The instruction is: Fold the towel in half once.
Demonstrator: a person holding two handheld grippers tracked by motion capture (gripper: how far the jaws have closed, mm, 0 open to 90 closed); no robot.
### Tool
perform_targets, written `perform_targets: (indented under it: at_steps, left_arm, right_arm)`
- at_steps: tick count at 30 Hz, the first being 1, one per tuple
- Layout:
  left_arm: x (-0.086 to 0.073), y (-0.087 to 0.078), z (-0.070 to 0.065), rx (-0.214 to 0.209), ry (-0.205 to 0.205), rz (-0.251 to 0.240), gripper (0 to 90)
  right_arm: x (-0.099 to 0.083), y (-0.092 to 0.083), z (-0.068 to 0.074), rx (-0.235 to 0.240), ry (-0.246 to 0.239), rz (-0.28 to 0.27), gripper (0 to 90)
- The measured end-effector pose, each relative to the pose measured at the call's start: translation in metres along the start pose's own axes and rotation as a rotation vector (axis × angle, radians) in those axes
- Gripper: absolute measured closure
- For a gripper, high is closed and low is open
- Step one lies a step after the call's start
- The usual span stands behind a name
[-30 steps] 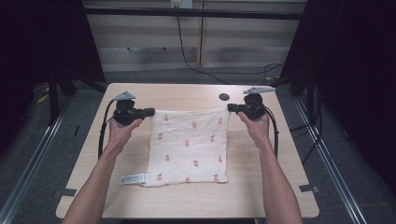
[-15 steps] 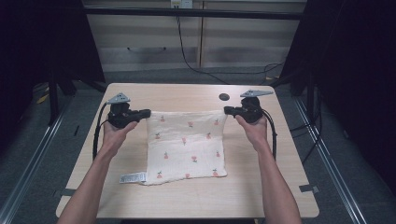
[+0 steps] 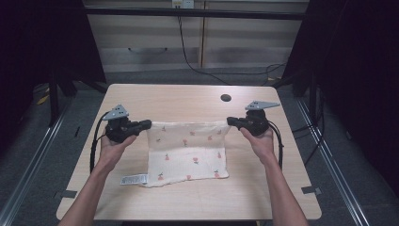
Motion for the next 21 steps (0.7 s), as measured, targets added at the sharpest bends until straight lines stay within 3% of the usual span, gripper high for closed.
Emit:
perform_targets:
  at_steps: [7, 12, 17, 21]
  left_arm:
    - [-0.013, -0.011, -0.010, -0.011, 0.003, 0.007, 86.7]
    - [-0.024, -0.013, -0.016, -0.023, -0.002, 0.019, 86.7]
    - [-0.026, -0.018, -0.021, -0.032, -0.006, 0.021, 86.7]
    - [-0.025, -0.022, -0.029, -0.041, 0.015, 0.029, 86.7]
  right_arm:
    - [-0.010, -0.015, 0.010, 0.015, -0.010, 0.000, 89.3]
    - [-0.026, -0.021, 0.025, 0.034, -0.038, 0.031, 89.4]
    - [-0.035, -0.025, 0.029, 0.038, -0.042, 0.044, 89.3]
    - [-0.045, -0.030, 0.031, 0.039, -0.028, 0.050, 89.3]
Point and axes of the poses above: each handheld gripper's, and its own axes: y roughly forward along the jaws, x roughly out of its top, z roughly to its left, the point moved 6 cm from there along y, roughly forward along the jaws, and after that the axes turned 4 degrees about -z, right-handed, at the moved point
